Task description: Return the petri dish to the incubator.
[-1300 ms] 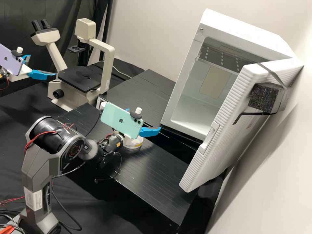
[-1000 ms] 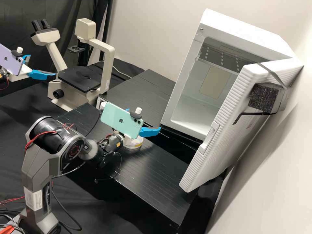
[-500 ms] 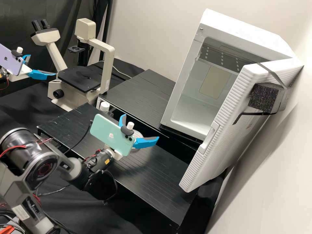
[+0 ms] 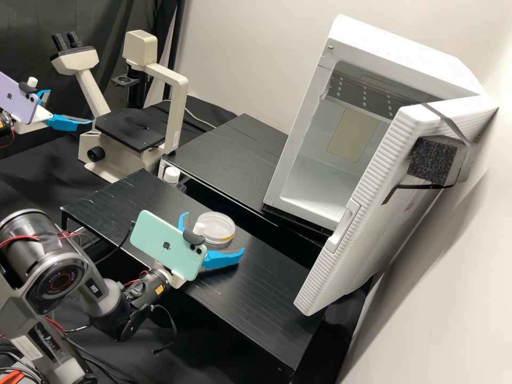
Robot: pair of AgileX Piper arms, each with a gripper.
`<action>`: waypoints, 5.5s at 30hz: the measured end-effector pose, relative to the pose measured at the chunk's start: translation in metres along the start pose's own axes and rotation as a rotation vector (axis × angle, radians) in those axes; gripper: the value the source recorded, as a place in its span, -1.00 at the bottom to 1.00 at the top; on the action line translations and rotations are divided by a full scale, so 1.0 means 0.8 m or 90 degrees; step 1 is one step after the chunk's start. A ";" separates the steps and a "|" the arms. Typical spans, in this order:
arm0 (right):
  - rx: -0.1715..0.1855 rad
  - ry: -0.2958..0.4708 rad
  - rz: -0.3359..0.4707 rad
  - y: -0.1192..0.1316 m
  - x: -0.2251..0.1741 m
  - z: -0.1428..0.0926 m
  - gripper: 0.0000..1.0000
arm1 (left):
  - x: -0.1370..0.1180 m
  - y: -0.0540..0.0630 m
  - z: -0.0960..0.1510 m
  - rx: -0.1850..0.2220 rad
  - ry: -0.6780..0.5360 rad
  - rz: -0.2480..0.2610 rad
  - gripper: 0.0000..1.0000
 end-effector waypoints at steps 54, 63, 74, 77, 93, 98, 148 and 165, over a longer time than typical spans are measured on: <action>-0.027 -0.021 -0.012 -0.037 0.029 -0.005 -1.00 | 0.000 0.000 0.000 0.000 0.000 0.000 1.00; -0.030 -0.014 -0.011 -0.036 0.030 -0.005 -1.00 | 0.000 0.000 0.000 0.000 0.000 0.000 1.00; -0.030 -0.013 -0.010 -0.037 0.037 -0.005 -1.00 | 0.000 0.000 0.000 0.000 0.000 0.000 1.00; -0.030 -0.015 -0.012 -0.038 0.040 -0.004 -1.00 | 0.000 0.000 0.000 0.000 0.000 0.000 1.00; -0.030 -0.015 -0.012 -0.039 0.042 -0.003 -1.00 | 0.000 0.000 0.000 0.000 0.000 0.000 1.00; -0.030 -0.011 -0.013 -0.037 0.042 -0.003 -1.00 | 0.000 0.000 0.000 0.000 0.000 0.000 1.00; -0.025 -0.086 0.188 0.191 0.319 0.040 -1.00 | 0.000 0.000 0.000 0.000 0.000 0.000 1.00; -0.045 -0.130 0.143 0.177 0.386 0.059 -1.00 | 0.000 0.000 0.000 0.000 0.000 0.000 1.00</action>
